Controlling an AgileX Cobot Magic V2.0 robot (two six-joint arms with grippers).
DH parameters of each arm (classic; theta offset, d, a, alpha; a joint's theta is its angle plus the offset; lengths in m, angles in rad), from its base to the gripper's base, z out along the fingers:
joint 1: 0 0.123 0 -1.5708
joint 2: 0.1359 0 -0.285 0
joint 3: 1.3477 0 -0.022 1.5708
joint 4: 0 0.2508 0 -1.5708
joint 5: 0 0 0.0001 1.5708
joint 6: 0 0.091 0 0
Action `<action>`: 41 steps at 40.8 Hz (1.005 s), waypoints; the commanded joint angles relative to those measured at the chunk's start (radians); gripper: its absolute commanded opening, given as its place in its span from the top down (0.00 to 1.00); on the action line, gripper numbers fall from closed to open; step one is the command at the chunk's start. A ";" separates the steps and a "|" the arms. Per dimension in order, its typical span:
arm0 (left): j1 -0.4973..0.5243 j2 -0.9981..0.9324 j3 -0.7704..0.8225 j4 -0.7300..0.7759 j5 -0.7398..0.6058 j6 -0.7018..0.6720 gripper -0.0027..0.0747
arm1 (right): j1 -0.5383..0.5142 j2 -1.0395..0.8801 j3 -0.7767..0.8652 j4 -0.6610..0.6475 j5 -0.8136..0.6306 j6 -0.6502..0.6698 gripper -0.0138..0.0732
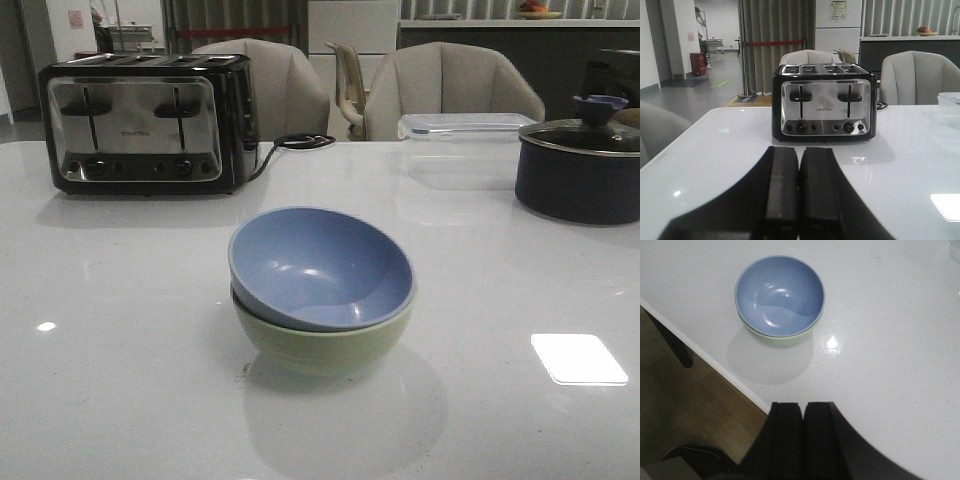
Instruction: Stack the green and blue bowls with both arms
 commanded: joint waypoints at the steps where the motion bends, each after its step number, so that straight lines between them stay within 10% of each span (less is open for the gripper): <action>1: 0.001 -0.016 0.009 -0.007 -0.090 0.000 0.84 | -0.044 -0.030 0.015 0.002 -0.085 -0.007 0.79; 23: 0.001 -0.016 0.009 -0.007 -0.090 0.000 0.84 | -0.483 -0.514 0.567 -0.042 -0.663 -0.007 0.79; 41: 0.001 -0.016 0.009 -0.007 -0.090 0.000 0.84 | -0.530 -0.558 0.681 -0.029 -0.795 -0.007 0.79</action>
